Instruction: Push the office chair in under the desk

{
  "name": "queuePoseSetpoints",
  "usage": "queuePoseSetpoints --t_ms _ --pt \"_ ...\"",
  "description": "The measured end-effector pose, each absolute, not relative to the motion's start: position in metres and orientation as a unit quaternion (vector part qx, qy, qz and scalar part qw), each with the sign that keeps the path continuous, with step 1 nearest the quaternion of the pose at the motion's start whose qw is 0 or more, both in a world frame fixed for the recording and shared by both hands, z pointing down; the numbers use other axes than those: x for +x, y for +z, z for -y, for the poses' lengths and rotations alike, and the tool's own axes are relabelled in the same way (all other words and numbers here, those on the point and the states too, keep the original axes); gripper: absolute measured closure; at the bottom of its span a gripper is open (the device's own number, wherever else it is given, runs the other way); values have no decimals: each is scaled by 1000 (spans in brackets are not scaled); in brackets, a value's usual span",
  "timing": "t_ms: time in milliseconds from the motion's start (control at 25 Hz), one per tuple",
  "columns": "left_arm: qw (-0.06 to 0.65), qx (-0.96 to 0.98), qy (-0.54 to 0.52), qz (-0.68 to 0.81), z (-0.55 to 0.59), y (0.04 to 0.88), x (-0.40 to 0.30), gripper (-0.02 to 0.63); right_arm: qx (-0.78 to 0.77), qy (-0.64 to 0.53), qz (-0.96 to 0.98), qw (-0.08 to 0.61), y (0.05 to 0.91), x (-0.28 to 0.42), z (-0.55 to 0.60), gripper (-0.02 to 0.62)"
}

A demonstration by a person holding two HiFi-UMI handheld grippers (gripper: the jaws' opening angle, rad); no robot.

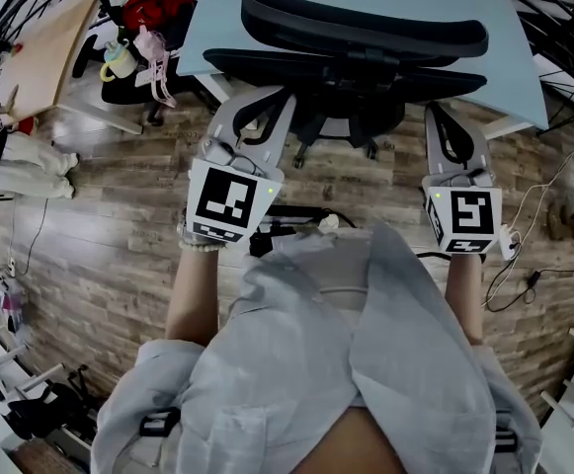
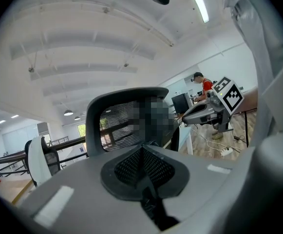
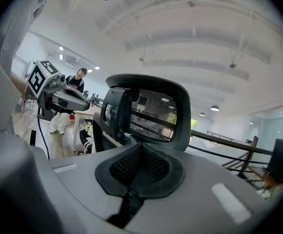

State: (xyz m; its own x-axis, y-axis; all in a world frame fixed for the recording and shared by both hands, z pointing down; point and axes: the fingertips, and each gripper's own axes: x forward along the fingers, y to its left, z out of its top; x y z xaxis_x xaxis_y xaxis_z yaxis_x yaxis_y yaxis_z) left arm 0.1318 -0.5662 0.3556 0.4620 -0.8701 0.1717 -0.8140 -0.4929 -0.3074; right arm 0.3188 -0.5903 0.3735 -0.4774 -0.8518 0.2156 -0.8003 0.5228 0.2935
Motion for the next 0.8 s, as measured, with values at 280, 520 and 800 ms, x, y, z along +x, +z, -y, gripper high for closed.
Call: queuePoseSetpoints --t_ms 280,520,800 --pt "82 -851 -152 -495 566 359 134 603 482 -72 856 172 379 322 588 588" --pt "82 -852 -149 -495 569 356 137 603 483 -71 855 173 380 322 588 588" --pt "84 -851 -151 -496 570 356 136 603 479 -77 855 182 384 321 590 588"
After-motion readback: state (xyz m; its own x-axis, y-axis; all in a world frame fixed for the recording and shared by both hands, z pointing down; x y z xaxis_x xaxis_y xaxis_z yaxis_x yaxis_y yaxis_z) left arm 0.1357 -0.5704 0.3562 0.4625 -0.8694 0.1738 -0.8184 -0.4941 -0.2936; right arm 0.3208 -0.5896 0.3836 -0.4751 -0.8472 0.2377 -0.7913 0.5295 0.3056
